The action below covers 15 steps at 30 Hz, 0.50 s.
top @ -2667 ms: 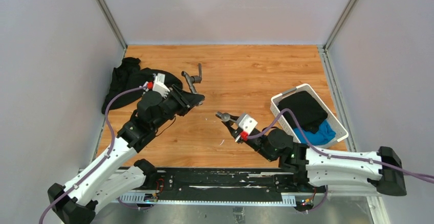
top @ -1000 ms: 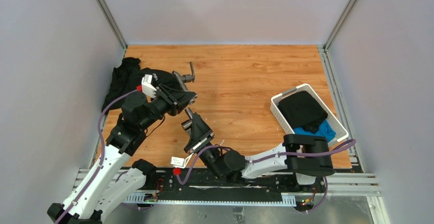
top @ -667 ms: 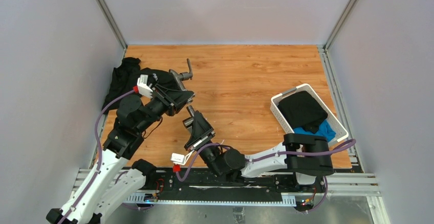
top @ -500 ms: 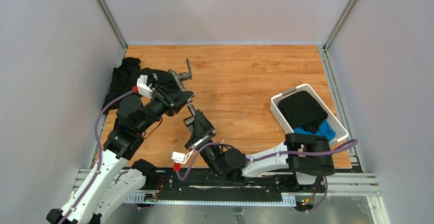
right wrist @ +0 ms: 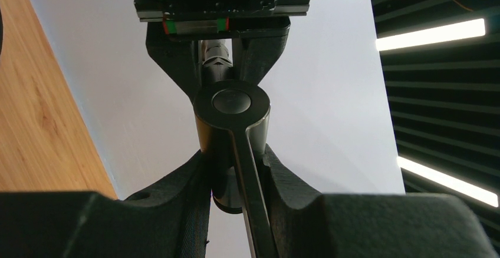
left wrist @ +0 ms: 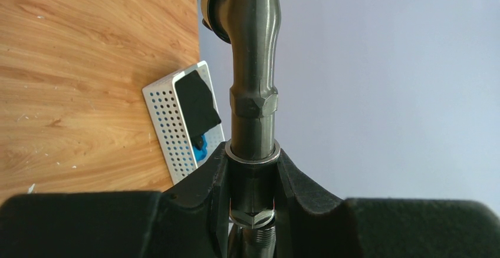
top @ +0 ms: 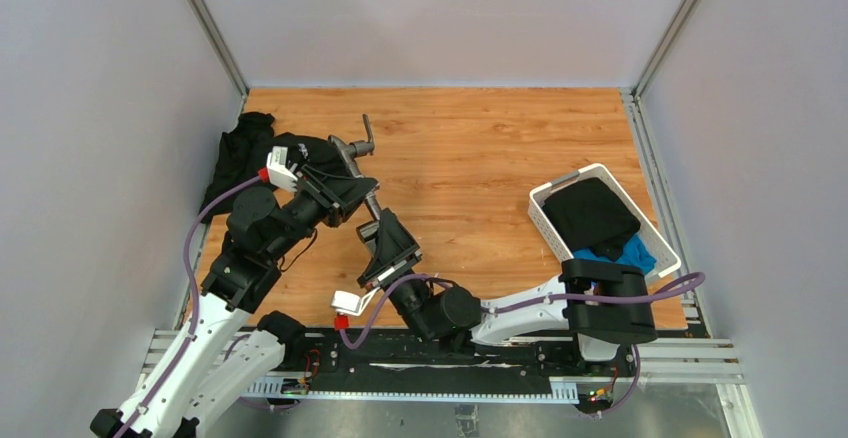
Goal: Install the water faucets
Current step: Pick up the water faucet from the center of the board.
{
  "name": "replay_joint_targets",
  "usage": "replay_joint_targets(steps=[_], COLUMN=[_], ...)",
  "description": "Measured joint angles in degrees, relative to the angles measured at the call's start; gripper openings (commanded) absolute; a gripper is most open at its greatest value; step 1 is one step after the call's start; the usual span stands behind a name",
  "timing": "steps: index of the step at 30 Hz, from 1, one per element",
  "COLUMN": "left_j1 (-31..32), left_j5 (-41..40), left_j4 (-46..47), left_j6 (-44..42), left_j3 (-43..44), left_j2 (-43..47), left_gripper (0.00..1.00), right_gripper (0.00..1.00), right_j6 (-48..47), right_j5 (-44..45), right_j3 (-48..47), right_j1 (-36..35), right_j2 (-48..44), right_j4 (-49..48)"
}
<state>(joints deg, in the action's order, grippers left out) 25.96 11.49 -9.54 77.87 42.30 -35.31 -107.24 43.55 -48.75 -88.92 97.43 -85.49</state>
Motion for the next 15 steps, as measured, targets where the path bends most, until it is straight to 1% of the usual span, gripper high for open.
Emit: replay_joint_targets(steps=[15], left_j1=[-0.28], left_j5=[-0.26], left_j4=[0.46], left_j6=[0.11], left_j3=[0.00], left_j2=[0.00], left_gripper=[0.00], right_gripper=[0.00], right_j6=[1.22], right_j5=[0.15], right_j3=[-1.38], right_j1=[0.92], right_j2=[1.27], right_j4=[-0.15])
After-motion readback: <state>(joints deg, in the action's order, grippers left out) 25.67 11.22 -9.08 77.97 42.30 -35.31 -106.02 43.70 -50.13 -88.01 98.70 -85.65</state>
